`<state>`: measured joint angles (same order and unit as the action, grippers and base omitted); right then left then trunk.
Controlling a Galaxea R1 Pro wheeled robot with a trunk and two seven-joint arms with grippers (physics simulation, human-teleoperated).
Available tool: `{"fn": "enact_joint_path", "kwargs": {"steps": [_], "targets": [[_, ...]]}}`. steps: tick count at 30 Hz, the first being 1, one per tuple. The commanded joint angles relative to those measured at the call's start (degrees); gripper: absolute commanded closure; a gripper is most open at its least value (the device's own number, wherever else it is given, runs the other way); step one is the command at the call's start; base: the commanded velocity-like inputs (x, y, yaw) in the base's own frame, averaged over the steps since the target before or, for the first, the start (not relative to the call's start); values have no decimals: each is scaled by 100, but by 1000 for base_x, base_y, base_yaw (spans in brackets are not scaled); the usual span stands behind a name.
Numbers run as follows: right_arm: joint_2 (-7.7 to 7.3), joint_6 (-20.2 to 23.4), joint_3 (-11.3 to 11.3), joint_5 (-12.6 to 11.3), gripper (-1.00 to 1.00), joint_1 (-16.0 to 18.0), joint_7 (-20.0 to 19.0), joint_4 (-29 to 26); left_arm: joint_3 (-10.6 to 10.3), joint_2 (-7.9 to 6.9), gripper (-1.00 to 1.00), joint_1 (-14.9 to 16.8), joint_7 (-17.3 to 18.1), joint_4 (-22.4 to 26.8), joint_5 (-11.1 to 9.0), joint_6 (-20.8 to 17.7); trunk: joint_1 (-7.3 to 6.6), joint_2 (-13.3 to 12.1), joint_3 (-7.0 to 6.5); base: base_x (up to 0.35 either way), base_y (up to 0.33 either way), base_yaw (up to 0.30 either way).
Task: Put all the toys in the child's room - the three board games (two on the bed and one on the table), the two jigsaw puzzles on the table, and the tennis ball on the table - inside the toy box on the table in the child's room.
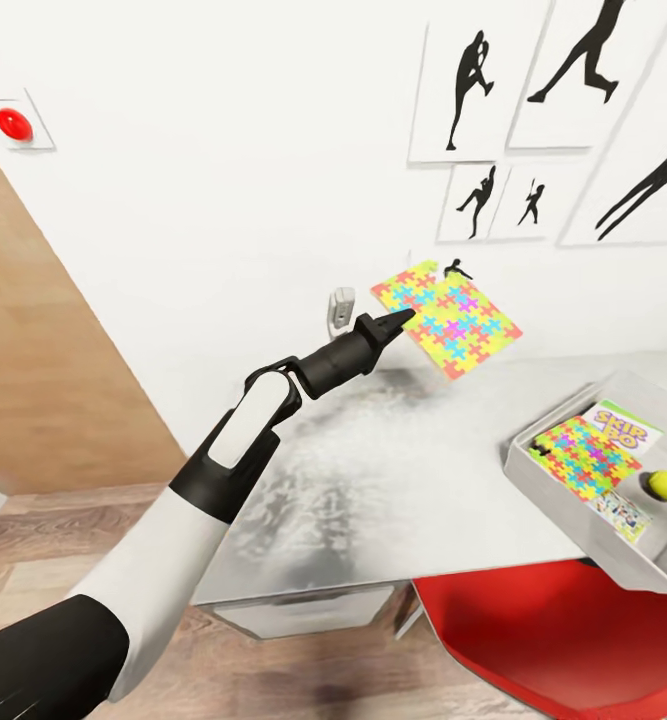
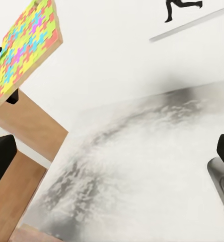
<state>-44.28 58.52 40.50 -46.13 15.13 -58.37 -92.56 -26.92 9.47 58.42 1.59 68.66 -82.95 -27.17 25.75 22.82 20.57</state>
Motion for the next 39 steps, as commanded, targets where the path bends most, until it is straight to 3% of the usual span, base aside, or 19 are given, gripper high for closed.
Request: {"fn": "enact_joint_path", "kwargs": {"steps": [1,7,15,22,39], "targets": [[-2,20,3,17,-100,8,-26,2,3,1,100,4,8,-3,-19,-12,3,10,0,0,-3,-103],[-2,18,1,18,-100,8,-23,1,-20,2,100,6,-11,-2,-6,-3,3,10,-56,0,-89,-103],[-2,19,6,17,-100,8,-21,3,-306,3,100,17,-277,4,29,48,3,10,-130,0,-223,-103],[-2,19,-2,17,-100,8,-23,3,-361,1,100,12,-329,-5,12,279,3,10,-195,0,-77,-103],[-2,20,-160,19,-100,8,-17,3,-477,11,100,-15,-326,-91,-6,389,3,10,-353,0,-5,-103]]}}
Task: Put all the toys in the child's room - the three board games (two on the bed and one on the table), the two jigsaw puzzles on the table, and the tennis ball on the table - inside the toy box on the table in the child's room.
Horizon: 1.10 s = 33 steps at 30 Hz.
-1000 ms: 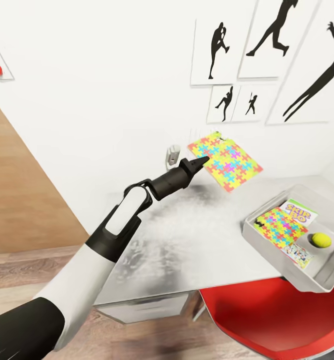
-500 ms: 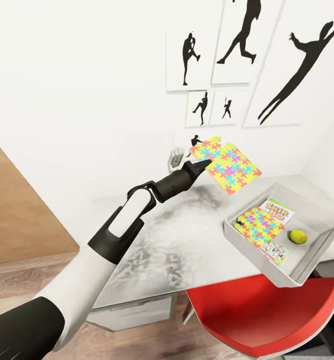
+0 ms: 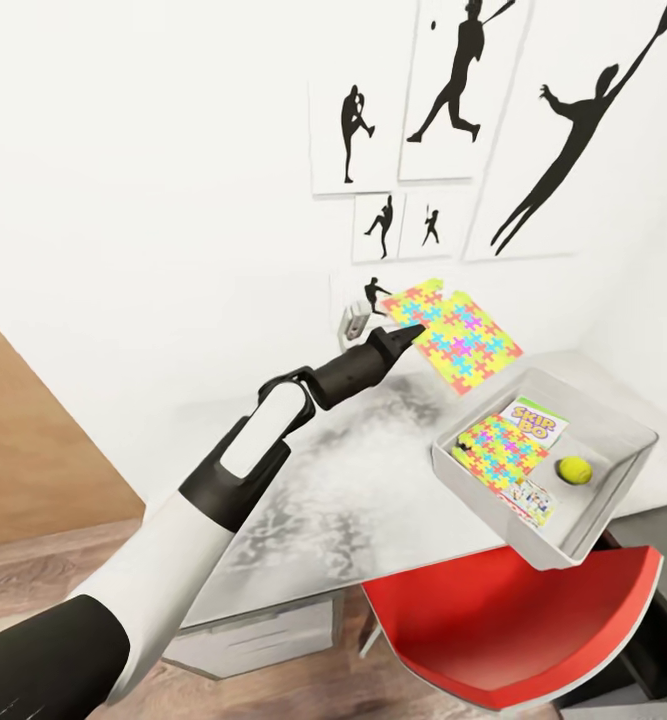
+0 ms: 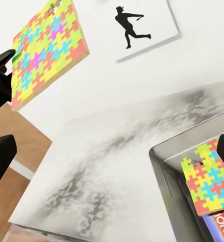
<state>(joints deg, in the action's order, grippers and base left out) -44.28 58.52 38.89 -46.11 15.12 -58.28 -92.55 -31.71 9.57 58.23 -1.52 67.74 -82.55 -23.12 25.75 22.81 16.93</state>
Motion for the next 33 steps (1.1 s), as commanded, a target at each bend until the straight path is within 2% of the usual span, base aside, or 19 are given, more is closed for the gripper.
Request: {"fn": "enact_joint_path", "kwargs": {"steps": [1,6,12,19,24,28,29,33], "targets": [[-2,19,-5,16,-100,8,-25,1,-3,0,100,-6,-15,-2,-45,20,4,11,1,0,0,-103],[-2,19,-27,17,-100,9,-25,1,-13,1,100,-69,-15,-9,-36,176,4,11,-46,0,0,-103],[-2,19,-283,21,-100,15,37,1,-18,-6,100,-143,-15,-8,-16,273,4,11,-101,0,-6,-103],[0,19,-538,15,-100,24,383,3,-20,-13,100,-165,-13,-8,-5,299,4,11,-166,0,-168,-103],[24,14,-596,14,-100,27,445,1,-20,-10,100,-213,-5,-10,-3,317,4,11,-203,0,-117,-82],[101,12,-616,14,-100,39,461,4,-20,-13,100,-247,-1,-13,0,321,4,11,-215,0,-37,-32],[166,11,-628,14,-100,49,466,2,-20,-11,100,-265,2,-14,2,323,4,11,-216,0,-17,-14],[268,11,-644,14,-100,61,469,3,-20,-9,100,-303,8,-15,7,325,4,11,-219,0,-10,-8]]}}
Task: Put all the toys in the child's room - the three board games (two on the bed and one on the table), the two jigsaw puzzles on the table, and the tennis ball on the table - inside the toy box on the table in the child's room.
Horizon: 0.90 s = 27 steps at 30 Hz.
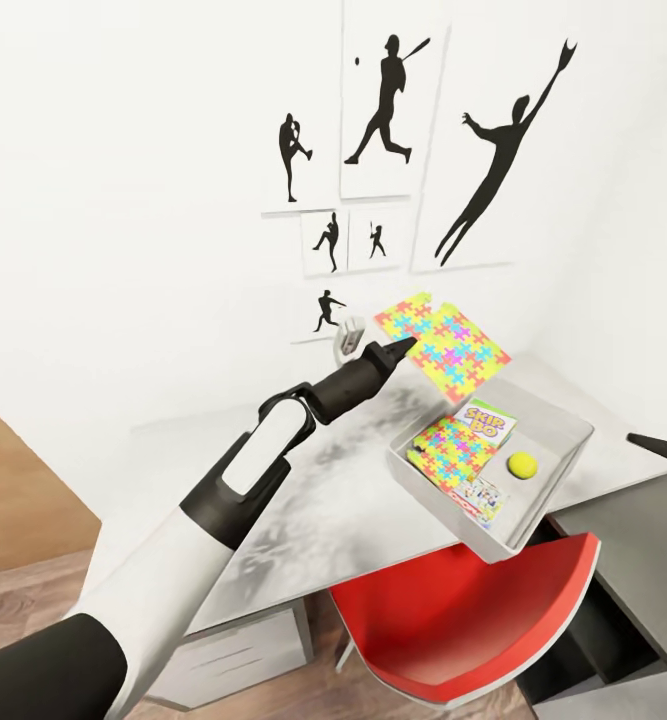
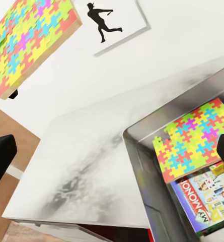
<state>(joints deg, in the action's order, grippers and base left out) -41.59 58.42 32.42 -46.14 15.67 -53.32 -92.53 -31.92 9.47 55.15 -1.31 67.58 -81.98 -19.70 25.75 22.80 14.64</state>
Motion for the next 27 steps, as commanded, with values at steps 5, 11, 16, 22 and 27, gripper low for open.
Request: {"fn": "enact_joint_path", "kwargs": {"steps": [5,11,16,22,27], "targets": [[53,20,-3,17,-100,13,-29,0,1,1,100,-26,7,-60,-41,-10,3,11,10,5,-35,-3],[52,26,-1,17,-100,21,-23,3,-117,9,100,-60,29,-207,-52,172,3,11,9,77,-192,-1],[47,28,1,17,-100,28,-21,0,-355,15,100,-71,33,-419,-97,415,3,11,9,65,-120,0],[53,29,-6,17,-100,31,-21,-1,-437,35,100,-65,19,-612,-131,614,3,11,9,16,-28,0],[60,29,-7,17,-100,32,-21,-2,-502,52,100,-54,-13,-781,-324,660,3,11,9,4,-7,0]]}}
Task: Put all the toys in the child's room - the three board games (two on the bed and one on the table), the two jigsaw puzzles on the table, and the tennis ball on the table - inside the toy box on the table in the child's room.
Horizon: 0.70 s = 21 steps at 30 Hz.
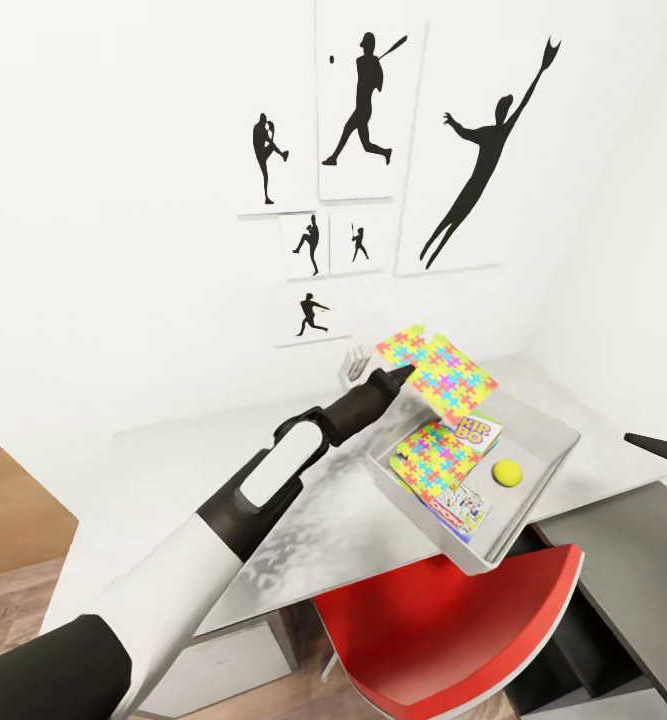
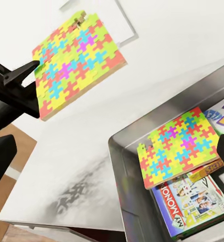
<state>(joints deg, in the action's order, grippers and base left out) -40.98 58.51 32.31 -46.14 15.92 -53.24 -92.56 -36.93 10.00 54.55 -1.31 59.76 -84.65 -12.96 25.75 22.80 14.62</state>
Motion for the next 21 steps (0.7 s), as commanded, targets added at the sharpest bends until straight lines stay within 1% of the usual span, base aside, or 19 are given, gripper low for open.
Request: {"fn": "enact_joint_path", "kwargs": {"steps": [1,2,4,7,10,13,17,21], "targets": [[-1,20,3,18,-100,7,-28,1,-22,0,100,9,-18,-36,-126,-2,3,12,11,2,-4,0],[0,20,3,18,-100,7,-28,1,-49,0,100,13,-23,-67,-195,24,3,12,11,2,-3,0],[1,26,3,18,-100,7,-28,1,-170,0,100,47,-74,-136,-398,187,3,12,17,1,-2,0],[3,26,3,18,-100,7,-28,1,-232,0,100,100,-135,-112,-498,267,3,12,34,0,0,0],[7,23,3,18,-100,7,-28,1,-289,0,100,116,-154,-15,-530,324,3,12,52,0,0,0],[9,22,7,18,-100,7,-28,1,-404,0,100,122,-170,82,-545,412,3,12,60,0,-60,0],[10,21,5,18,-100,7,-28,1,-463,0,100,121,-175,122,-542,484,3,12,65,0,-166,0],[10,24,3,18,-100,7,-28,1,-500,0,100,116,-177,128,-537,561,3,12,66,0,-91,0]]}}
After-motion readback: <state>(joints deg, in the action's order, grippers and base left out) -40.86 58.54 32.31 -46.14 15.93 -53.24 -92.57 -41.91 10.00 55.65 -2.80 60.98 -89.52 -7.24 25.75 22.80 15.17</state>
